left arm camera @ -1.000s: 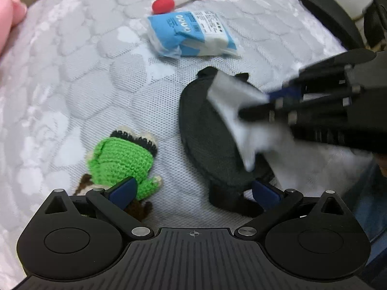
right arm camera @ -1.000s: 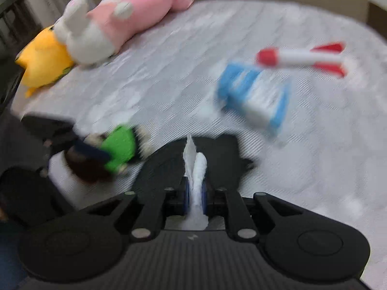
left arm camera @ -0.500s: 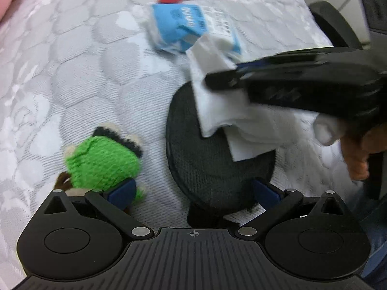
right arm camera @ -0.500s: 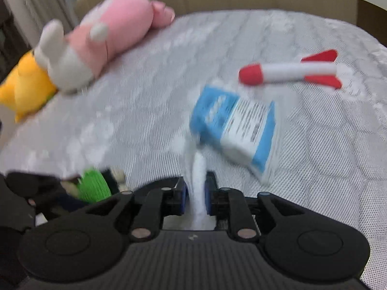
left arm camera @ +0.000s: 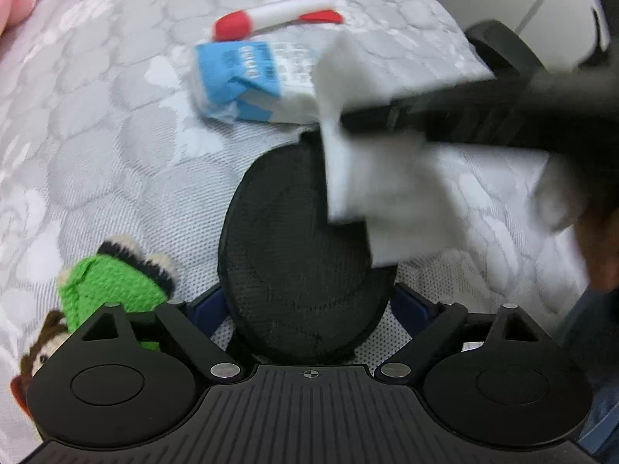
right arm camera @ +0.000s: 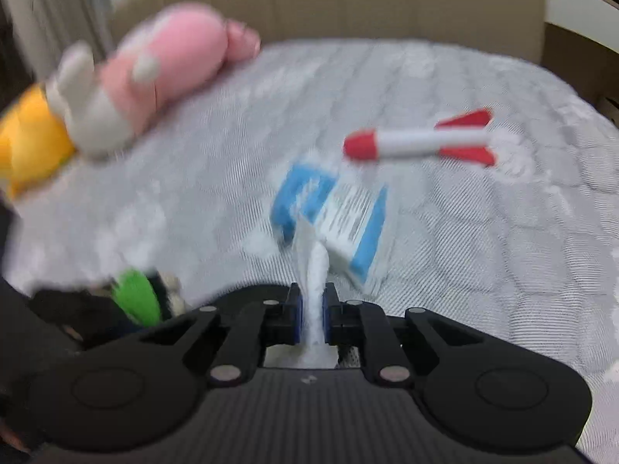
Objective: Clean container
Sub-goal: 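Wipe the black knee pad with the tissue in the right tool while the left tool steadies it, then keep wiping the knee pad surface with the tissue in the right tool while the left tool holds it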
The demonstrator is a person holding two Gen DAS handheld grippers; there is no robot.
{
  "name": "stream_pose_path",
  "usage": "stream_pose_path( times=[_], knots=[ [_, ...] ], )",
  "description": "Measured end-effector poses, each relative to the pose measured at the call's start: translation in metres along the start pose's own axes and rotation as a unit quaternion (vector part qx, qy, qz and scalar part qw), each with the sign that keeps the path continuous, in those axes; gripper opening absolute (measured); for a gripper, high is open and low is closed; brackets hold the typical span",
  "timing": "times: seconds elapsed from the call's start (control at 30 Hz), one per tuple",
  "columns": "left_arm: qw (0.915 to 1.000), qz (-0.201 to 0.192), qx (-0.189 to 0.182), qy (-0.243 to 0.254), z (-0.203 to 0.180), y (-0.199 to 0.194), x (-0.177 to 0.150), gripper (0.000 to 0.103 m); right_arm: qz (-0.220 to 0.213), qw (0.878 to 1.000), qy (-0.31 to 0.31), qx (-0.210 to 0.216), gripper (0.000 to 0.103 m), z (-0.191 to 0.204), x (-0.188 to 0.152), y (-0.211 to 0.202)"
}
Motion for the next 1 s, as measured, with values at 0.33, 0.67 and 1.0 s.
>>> stream_pose_path(
  times=[0.33,0.67,1.0],
  knots=[
    [0.9407,-0.141,0.189,0.244,-0.029,-0.013,0.0,0.067,-0.029,0.991,0.124,0.046,0.012,-0.031,-0.006,-0.014],
    [0.9277,-0.108,0.173,0.313,-0.049,0.004,-0.02,0.076,-0.052,0.984,0.127,0.112,0.012,-0.019,0.009,0.012],
    [0.9918,-0.066,0.038,0.102,-0.029,-0.005,0.006,0.094,0.041,0.994,0.096,0.014,0.016,-0.037,-0.02,0.024]
  ],
)
Point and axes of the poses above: each gripper's, at about its wrist camera, not at the fingertips, and y roughly the way its jaws point, z to its left, x to its top, the point moved 7 cm from there along y, roughly the way its jaws point, and after that the axes turned 11 degrees about -y, right-handed, at the moved point
